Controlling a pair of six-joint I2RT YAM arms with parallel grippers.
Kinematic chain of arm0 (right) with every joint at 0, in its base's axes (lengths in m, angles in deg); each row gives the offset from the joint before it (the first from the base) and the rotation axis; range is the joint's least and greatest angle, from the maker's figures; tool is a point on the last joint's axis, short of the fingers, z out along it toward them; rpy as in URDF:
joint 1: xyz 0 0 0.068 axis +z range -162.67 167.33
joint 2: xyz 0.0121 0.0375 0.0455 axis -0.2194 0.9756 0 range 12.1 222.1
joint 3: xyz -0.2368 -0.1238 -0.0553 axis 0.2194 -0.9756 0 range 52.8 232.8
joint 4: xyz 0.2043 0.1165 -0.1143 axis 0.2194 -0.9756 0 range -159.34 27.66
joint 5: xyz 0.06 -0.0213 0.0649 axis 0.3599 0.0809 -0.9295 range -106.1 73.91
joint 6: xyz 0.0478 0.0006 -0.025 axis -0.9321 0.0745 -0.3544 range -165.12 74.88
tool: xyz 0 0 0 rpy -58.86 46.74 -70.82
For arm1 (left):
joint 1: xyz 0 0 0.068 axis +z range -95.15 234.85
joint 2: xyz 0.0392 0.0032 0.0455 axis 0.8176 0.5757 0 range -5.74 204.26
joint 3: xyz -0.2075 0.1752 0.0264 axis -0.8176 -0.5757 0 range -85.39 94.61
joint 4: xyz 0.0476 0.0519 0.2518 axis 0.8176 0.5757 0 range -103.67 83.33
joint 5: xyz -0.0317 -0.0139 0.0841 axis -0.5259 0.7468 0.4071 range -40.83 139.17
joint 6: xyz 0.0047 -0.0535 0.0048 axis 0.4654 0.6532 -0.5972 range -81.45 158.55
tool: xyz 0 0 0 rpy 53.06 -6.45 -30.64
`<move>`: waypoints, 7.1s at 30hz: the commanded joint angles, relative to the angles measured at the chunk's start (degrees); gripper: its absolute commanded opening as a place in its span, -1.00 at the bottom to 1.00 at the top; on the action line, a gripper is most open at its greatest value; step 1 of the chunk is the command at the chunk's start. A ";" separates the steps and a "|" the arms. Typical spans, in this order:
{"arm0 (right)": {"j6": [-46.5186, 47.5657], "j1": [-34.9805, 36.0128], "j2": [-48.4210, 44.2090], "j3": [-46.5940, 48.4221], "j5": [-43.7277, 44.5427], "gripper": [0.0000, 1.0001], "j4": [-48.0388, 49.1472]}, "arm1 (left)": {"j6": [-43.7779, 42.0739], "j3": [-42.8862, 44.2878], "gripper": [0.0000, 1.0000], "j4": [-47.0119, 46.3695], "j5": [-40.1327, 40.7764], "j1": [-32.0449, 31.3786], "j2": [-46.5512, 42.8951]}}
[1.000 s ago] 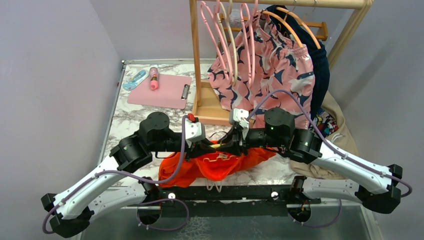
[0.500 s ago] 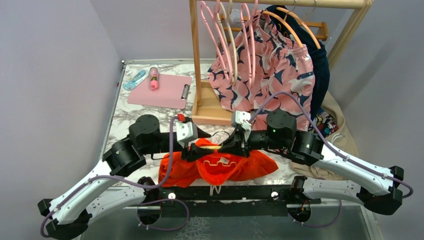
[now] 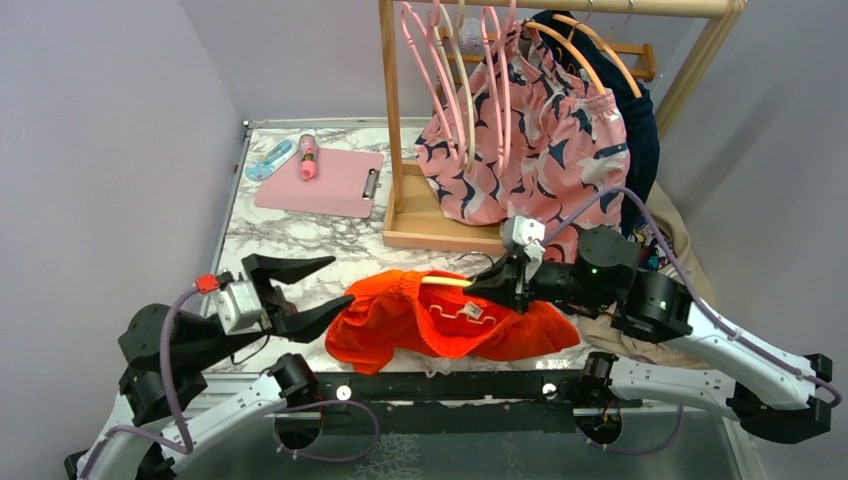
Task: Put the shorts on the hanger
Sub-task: Hang the shorts on the hanger.
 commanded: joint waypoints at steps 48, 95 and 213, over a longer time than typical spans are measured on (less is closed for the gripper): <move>2.87 0.06 -4.61 23.37 1.12 -0.98 -8.57 | -2.00 -8.00 -1.00 6.77 13.13 0.02 -0.88; 4.45 0.05 3.47 15.44 -7.03 -0.98 -5.75 | -4.54 12.27 0.28 2.18 -21.41 0.00 25.52; 6.40 0.03 3.10 17.49 3.66 -0.14 -7.28 | -5.16 8.23 -1.00 -1.46 -17.31 0.02 26.12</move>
